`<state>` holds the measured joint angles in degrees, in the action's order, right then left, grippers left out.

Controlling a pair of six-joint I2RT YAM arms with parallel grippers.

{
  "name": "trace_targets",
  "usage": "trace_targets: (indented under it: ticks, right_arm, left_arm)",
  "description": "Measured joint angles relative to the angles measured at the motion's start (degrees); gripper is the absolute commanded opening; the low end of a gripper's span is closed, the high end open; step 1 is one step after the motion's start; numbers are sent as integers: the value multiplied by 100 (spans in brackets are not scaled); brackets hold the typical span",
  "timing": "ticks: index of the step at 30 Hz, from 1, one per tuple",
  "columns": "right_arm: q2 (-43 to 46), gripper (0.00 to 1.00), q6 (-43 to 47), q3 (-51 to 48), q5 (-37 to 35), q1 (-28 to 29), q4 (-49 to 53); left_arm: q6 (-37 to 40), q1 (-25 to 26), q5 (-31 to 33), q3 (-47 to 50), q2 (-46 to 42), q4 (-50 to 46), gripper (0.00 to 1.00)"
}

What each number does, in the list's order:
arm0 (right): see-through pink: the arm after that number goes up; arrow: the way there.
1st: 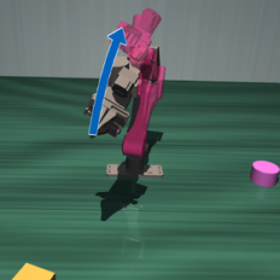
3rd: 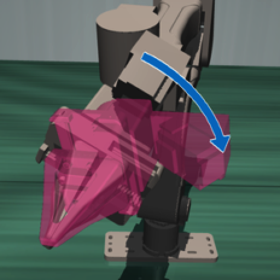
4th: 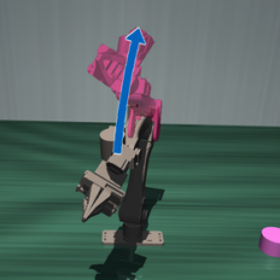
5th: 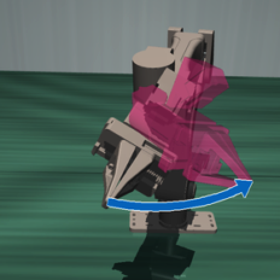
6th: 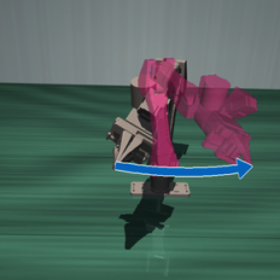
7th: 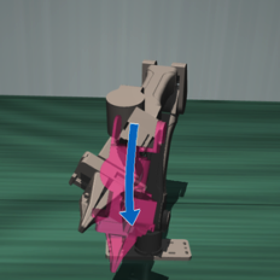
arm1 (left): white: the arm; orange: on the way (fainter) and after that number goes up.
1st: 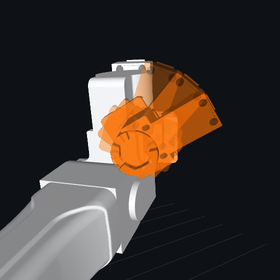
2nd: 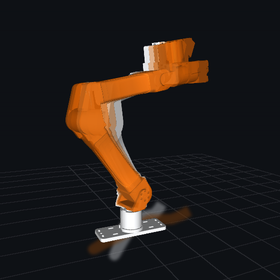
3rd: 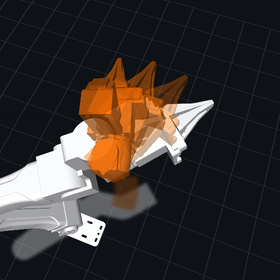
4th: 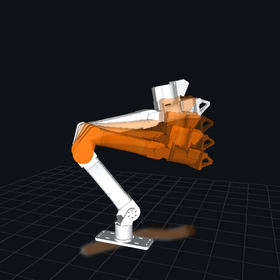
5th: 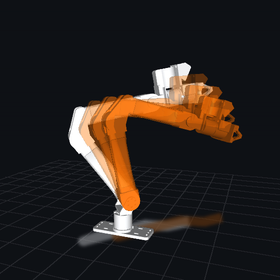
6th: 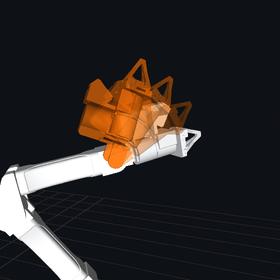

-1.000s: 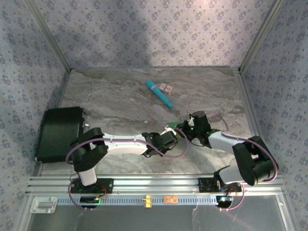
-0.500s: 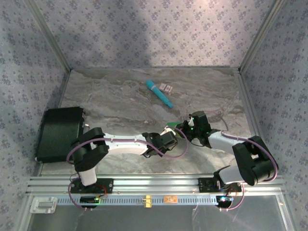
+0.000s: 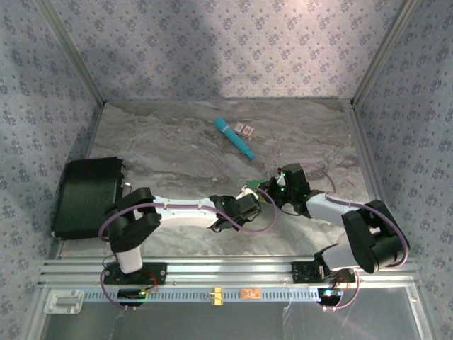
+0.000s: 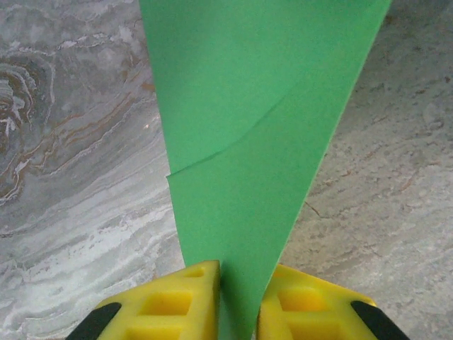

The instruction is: Fold a paper plane with a square sheet of paper (pick it up from the middle)

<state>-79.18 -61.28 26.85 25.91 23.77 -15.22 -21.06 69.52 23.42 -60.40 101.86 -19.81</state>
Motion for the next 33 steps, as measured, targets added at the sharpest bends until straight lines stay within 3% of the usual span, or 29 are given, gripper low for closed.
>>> trace_targets:
  ticks: [8, 14, 23, 33]
  right_arm:
    - [136, 25, 68, 0, -140, -28, 205]
    - [737, 39, 313, -2, -387, -284, 802]
    - [1759, 47, 557, -103, -732, -553, 1591]
    - [1982, 47, 564, -251, -752, -590, 1790]
  left_arm:
    - [-35, -7, -63, 2, 0, 44, 7]
    - [-122, -275, -684, 289, -83, 404, 5]
    - [-267, -769, -1818, 566, -208, 890, 2]
    - [-505, -1036, -2612, 745, -208, 1316, 2]
